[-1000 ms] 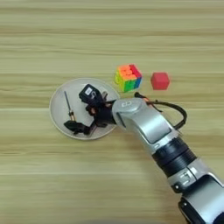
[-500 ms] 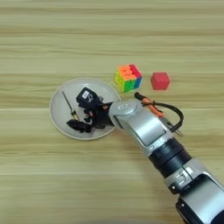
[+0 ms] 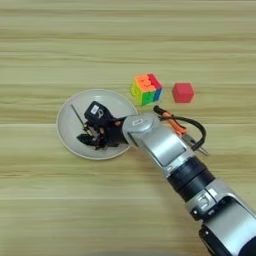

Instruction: Move the objects on the table

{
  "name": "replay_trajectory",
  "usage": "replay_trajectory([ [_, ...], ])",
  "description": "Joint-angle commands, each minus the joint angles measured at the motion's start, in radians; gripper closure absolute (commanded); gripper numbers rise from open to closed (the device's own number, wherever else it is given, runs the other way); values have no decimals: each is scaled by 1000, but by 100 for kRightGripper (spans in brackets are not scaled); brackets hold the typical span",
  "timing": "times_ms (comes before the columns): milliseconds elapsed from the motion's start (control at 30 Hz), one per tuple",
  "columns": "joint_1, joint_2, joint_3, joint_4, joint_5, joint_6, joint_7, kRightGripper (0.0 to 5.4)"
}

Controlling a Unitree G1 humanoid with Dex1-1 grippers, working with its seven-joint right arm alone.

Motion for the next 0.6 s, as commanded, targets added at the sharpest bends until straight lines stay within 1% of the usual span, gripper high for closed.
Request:
replay_trajectory([
  [33, -67, -7, -26, 21, -33, -30, -34, 361],
  [233, -78, -12, -46, 56, -38, -52, -44, 414],
  [367, -97, -17, -72, 88, -40, -70, -53, 447],
  [600, -118, -24, -108, 118, -44, -91, -61, 455],
])
